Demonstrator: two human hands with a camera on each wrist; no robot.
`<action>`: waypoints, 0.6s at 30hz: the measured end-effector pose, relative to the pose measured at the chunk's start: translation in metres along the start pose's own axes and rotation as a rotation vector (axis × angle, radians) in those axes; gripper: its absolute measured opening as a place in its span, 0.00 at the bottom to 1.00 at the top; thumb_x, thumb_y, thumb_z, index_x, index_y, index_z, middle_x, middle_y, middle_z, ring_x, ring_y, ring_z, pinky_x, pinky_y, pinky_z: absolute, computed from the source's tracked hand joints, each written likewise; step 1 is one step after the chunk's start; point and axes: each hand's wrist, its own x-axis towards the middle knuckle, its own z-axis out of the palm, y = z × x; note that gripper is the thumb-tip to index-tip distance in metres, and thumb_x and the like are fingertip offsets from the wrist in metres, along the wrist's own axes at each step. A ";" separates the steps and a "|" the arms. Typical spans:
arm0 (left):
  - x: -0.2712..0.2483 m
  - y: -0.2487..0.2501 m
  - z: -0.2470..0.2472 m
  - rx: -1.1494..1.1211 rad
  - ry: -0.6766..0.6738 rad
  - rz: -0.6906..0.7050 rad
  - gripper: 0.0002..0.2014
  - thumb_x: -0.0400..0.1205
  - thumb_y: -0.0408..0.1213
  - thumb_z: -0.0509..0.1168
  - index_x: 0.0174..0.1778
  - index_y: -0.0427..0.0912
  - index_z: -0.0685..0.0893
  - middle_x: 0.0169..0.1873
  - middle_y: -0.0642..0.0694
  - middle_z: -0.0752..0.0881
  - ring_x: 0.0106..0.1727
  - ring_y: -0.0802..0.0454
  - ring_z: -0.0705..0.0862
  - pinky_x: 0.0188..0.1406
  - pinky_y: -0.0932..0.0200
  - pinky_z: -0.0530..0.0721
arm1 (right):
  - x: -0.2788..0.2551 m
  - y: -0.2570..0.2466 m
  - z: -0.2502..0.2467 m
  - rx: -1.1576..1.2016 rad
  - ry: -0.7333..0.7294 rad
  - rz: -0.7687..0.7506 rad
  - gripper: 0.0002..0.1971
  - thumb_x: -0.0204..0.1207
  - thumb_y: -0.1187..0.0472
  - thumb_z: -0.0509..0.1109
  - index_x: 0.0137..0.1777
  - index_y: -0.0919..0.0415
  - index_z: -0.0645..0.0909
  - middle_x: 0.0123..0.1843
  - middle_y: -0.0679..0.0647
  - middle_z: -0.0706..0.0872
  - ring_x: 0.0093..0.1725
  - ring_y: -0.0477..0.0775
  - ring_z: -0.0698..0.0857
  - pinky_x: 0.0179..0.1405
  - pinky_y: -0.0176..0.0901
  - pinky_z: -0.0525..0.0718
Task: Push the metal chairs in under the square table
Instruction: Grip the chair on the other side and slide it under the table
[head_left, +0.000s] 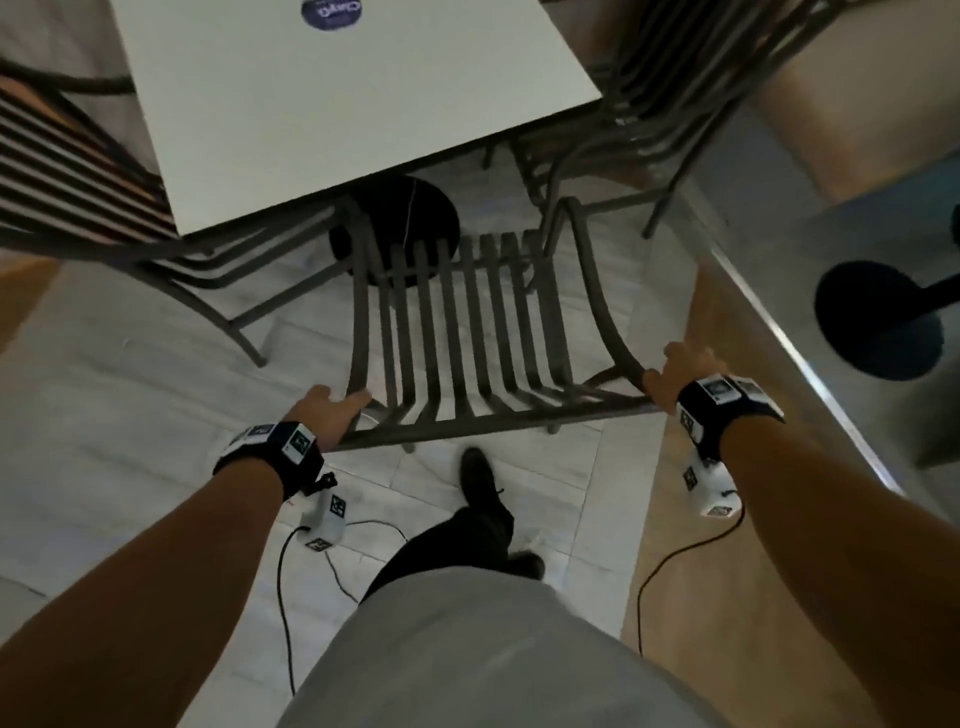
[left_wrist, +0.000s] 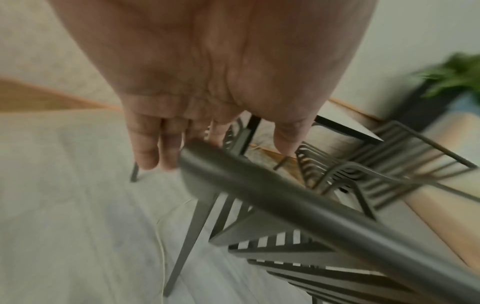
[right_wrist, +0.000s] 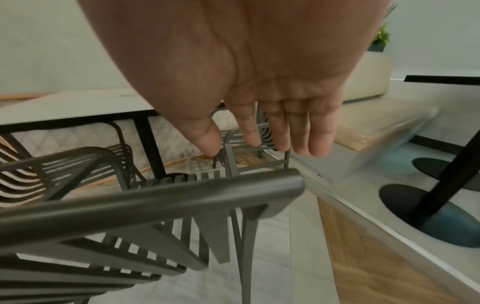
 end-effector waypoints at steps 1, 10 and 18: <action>0.003 -0.005 0.006 -0.046 -0.019 -0.039 0.49 0.76 0.66 0.68 0.86 0.38 0.64 0.80 0.32 0.74 0.74 0.33 0.79 0.75 0.43 0.77 | 0.009 0.005 0.003 0.003 -0.036 0.007 0.30 0.75 0.43 0.63 0.74 0.56 0.67 0.72 0.64 0.73 0.66 0.69 0.77 0.63 0.61 0.81; 0.011 0.005 0.015 0.016 -0.128 -0.128 0.05 0.85 0.26 0.59 0.55 0.34 0.76 0.30 0.41 0.81 0.24 0.45 0.79 0.21 0.60 0.76 | 0.073 0.023 0.033 0.024 -0.303 0.029 0.38 0.70 0.39 0.63 0.78 0.57 0.63 0.73 0.63 0.77 0.54 0.65 0.84 0.53 0.52 0.85; -0.006 -0.020 0.043 -0.079 -0.171 -0.236 0.11 0.78 0.25 0.59 0.56 0.34 0.77 0.25 0.36 0.79 0.19 0.45 0.72 0.20 0.61 0.69 | 0.084 0.025 0.033 -0.075 -0.387 -0.074 0.09 0.82 0.58 0.59 0.53 0.62 0.77 0.43 0.58 0.81 0.41 0.60 0.82 0.43 0.46 0.80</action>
